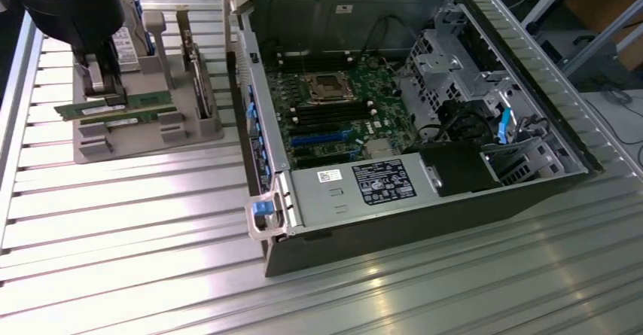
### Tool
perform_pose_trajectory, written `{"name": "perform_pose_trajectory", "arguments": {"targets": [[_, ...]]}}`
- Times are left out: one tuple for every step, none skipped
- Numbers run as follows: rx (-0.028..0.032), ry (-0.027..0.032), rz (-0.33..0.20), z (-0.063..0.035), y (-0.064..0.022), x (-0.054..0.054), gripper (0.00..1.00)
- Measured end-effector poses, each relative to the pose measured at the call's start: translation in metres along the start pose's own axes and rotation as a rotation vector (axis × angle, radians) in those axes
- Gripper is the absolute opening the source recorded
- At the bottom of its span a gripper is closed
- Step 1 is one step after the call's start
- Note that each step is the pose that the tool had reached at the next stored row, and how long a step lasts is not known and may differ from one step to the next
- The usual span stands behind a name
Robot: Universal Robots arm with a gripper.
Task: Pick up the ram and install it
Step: 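Pick up the ram and move it above insertion slot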
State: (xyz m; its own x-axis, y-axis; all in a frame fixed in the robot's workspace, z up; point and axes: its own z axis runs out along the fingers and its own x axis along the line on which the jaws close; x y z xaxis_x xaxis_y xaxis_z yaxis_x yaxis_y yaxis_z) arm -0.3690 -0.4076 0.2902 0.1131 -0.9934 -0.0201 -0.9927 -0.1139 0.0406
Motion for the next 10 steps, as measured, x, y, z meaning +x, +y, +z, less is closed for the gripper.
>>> {"name": "perform_pose_trajectory", "arguments": {"targets": [[0.0,0.0,0.0,-0.0004,0.0,0.0,0.12],[-0.0001,0.0,0.0,-0.0009,0.0,0.0,0.12],[0.0,0.0,0.0,-0.0015,0.0001,0.0,0.12],[0.0,0.0,0.0,-0.0021,0.0001,0.0,0.12],[0.0001,0.0,0.0,-0.003,0.0001,-0.0001,0.12],[0.0001,0.0,0.0,-0.0038,0.0001,-0.0001,0.12],[0.0001,0.0,0.0,-0.0045,0.0002,-0.0001,0.12],[0.0002,0.0,0.0,-0.0051,0.0002,-0.0001,0.12],[0.0001,0.0,0.0,-0.0056,0.0002,-0.0001,0.12],[0.0002,-0.0001,0.0,-0.006,0.0002,-0.0001,0.12]]}}
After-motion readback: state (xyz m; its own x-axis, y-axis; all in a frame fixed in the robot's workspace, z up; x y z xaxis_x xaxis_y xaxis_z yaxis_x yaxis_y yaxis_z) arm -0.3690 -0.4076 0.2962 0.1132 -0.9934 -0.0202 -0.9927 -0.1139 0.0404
